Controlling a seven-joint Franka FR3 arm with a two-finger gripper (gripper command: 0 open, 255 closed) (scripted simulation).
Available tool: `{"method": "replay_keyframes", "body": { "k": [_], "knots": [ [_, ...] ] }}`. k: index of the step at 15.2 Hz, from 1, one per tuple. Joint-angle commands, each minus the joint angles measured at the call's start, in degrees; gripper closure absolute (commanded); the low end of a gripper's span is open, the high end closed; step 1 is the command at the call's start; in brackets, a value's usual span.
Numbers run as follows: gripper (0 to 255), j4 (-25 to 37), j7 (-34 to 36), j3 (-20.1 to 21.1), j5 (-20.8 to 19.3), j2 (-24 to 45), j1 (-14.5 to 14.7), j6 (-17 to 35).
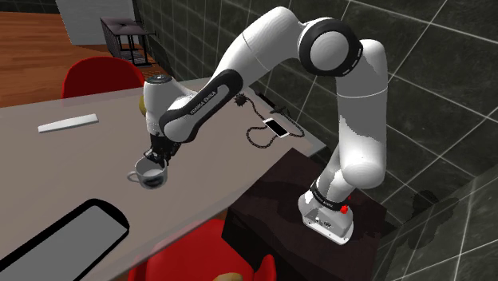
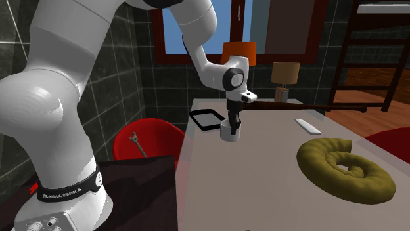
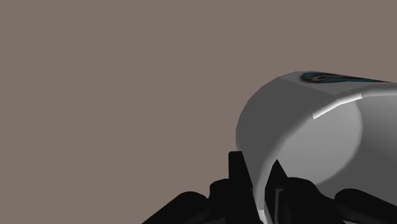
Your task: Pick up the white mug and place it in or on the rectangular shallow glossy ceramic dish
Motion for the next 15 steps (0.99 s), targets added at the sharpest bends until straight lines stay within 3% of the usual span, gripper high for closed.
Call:
{"method": "replay_keyframes", "body": {
  "k": [1,15],
  "knots": [
    [255,0.30,-0.28,0.28,0.38,-1.01,-0.25,-1.30],
    [255,1.34,-1.75,2.00,3.08,-8.43,-1.56,-9.56]
  ]
}}
